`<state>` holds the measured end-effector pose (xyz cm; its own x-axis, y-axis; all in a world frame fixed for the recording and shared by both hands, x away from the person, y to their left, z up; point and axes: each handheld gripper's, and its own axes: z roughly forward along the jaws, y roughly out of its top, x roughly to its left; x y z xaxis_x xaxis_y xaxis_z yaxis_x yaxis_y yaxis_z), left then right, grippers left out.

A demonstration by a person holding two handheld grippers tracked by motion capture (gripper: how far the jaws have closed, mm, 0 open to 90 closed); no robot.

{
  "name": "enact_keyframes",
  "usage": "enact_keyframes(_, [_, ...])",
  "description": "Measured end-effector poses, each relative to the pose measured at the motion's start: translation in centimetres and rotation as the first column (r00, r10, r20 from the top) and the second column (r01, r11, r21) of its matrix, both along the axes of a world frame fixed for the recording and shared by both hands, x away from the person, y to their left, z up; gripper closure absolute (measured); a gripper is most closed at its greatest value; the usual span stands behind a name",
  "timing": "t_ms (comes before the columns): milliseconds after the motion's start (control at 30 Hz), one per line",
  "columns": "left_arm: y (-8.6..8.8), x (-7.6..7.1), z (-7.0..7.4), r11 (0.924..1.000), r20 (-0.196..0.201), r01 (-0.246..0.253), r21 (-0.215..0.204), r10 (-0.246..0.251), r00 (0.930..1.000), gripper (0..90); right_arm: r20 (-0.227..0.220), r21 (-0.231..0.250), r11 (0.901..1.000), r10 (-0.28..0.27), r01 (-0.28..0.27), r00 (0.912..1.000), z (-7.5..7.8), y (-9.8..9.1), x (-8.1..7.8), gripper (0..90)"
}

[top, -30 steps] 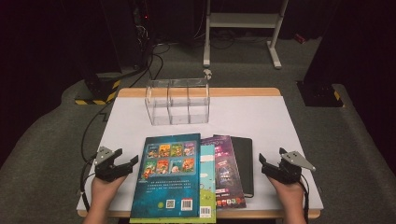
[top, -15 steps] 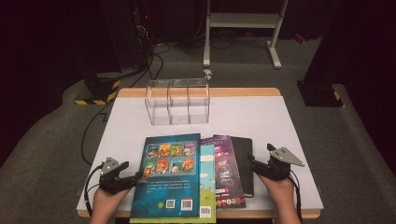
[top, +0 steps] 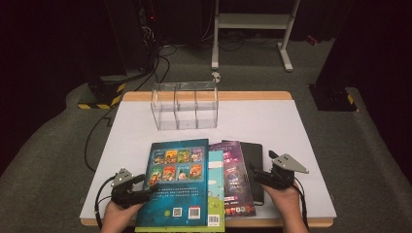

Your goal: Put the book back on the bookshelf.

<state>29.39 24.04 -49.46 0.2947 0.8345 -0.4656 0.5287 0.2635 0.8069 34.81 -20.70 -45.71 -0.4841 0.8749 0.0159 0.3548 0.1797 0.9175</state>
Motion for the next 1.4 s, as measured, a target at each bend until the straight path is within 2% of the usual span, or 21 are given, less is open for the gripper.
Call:
enact_keyframes(133, [-0.1, 0.0, 0.1, 1.0, -0.005, -0.001, 0.001, 0.001, 1.0, 25.1, -0.015, -0.018, 0.9996, 0.022, -0.022, 0.9996, -0.1, 0.7, -0.2, 15.5])
enact_keyframes(267, [-0.1, 0.1, 0.1, 1.0, -0.01, 0.001, 0.004, -0.001, 1.0, 25.1, -0.013, -0.015, 0.9994, 0.031, -0.031, 0.9994, -0.1, 1.2, -0.4, 15.9])
enact_keyframes(467, [-0.4, 0.1, 0.2, 0.9994, 0.009, -0.001, 0.035, 0.001, 1.0, 26.4, -0.006, -0.019, 0.9989, 0.043, -0.044, 0.999, 0.0, 1.4, -0.8, 16.3])
enact_keyframes(600, [-0.7, 0.2, 0.3, 0.9993, 0.015, 0.012, 0.036, -0.013, 0.9998, 27.6, -0.02, -0.026, 0.9981, 0.056, -0.056, 0.9983, -0.1, 1.5, -1.0, 17.5])
enact_keyframes(733, [-1.2, 0.3, 0.3, 0.999, 0.019, 0.026, 0.036, -0.026, 0.9995, 27.9, 0.021, -0.01, 0.9965, 0.083, -0.083, 0.9963, 0.5, 2.1, -1.8, 17.2])
enact_keyframes(1033, [-2.4, 0.1, 0.6, 0.9973, 0.022, 0.061, 0.042, -0.062, 0.9978, 28.7, 0.021, -0.003, 0.9922, 0.125, -0.125, 0.9919, 1.0, 3.4, -2.4, 17.1])
enact_keyframes(1200, [-3.3, -0.1, 0.8, 0.9941, 0.029, 0.09, 0.06, -0.092, 0.9954, 29.4, 0.01, -0.011, 0.9869, 0.161, -0.161, 0.9869, 1.1, 4.4, -2.7, 17.7])
enact_keyframes(1267, [-3.5, -0.2, 0.9, 0.995, 0.029, 0.087, 0.049, -0.089, 0.9956, 29.5, 0.006, -0.007, 0.9864, 0.164, -0.164, 0.9864, 1.1, 4.6, -2.8, 17.7])
enact_keyframes(1400, [-4.0, -0.3, 1.0, 0.9928, 0.031, 0.104, 0.06, -0.106, 0.9939, 30.3, 0.003, -0.008, 0.9845, 0.175, -0.175, 0.9845, 1.1, 4.8, -2.9, 18.2])
